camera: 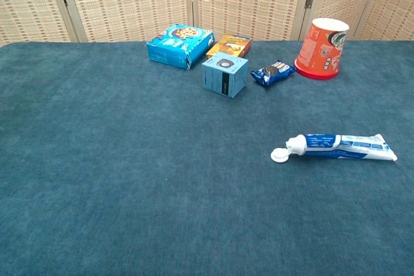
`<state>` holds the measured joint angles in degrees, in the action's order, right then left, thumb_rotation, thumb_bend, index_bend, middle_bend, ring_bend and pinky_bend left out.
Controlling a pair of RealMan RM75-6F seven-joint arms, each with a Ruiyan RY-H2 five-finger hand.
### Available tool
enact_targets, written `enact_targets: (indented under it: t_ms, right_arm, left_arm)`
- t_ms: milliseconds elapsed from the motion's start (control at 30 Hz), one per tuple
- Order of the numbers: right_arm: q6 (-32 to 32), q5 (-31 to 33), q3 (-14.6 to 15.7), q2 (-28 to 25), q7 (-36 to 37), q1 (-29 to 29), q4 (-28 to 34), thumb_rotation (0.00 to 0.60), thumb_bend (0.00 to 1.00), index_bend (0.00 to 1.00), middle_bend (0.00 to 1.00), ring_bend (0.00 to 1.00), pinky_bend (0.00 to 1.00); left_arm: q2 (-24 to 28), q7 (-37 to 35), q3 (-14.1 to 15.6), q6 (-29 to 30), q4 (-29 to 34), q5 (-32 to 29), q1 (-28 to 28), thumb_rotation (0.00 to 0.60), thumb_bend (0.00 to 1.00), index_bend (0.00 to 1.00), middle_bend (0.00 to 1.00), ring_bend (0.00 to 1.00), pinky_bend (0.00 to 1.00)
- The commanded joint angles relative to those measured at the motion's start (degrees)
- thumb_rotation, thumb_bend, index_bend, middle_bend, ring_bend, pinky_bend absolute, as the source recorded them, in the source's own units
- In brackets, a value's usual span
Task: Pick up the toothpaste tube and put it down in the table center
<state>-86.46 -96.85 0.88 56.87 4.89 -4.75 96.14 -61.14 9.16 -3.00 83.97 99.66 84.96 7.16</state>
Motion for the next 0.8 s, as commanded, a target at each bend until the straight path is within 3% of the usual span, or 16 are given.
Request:
enact_targets:
  t_ms: [33,400,600,800]
  right_arm:
    - [-0.1,-0.2,-0.1,0.0,-0.2,-0.2,0.1,0.6,0.29,0.18,0.28,0.23,0.34]
    - [1.0,-0.2,-1.0,1.1,-1.9,-1.6,0.3,0.6,0.29,0.18,0.28,0.23,0.34]
    - [7.3,2.7,-2.8,3.7,-7.6,-5.3,2.2,0.6,0.18,0.18,0.3,0.23,0.34]
    - [16.3,7.5,-5.0,7.0,-12.2,-10.9,1.6,0.6,0.17,0.18,0.32,0.23,0.34]
  left_arm:
    - [-0.1,0.1,-0.1,-0.1,0.0,-0.1,0.1,0.6,0.0,0.1,0.02,0.06,0.16]
    - [-0.3,0.5,-0.2,0.3,0.3,0.4,0.1,0.6,0.0,0.1,0.02,0.06,0.16]
    - [-0.1,0.8,-0.1,0.1,0.6,0.8,0.4,0.6,0.0,0.1,0.02,0.06,0.16]
    - [-0.2,0.6,0.0,0.2,0.5,0.7,0.3,0.6,0.0,0.1,0.02,0.06,0.16]
